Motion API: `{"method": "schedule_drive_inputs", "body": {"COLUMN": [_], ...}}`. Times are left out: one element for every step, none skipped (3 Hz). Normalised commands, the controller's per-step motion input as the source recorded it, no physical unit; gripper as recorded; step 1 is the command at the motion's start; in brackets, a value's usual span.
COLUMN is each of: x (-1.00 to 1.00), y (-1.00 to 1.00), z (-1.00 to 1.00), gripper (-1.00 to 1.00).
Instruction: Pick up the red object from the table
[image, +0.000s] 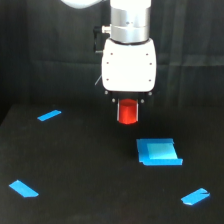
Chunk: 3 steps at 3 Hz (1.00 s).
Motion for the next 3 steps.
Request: {"method": "schedule_drive_inputs", "body": {"x": [-0.12, -0.07, -0.05], "y": [-0.07, -0.02, -0.03], "z": [0.86, 0.4, 0.23], "gripper": [-1.0, -1.0, -0.96]}}
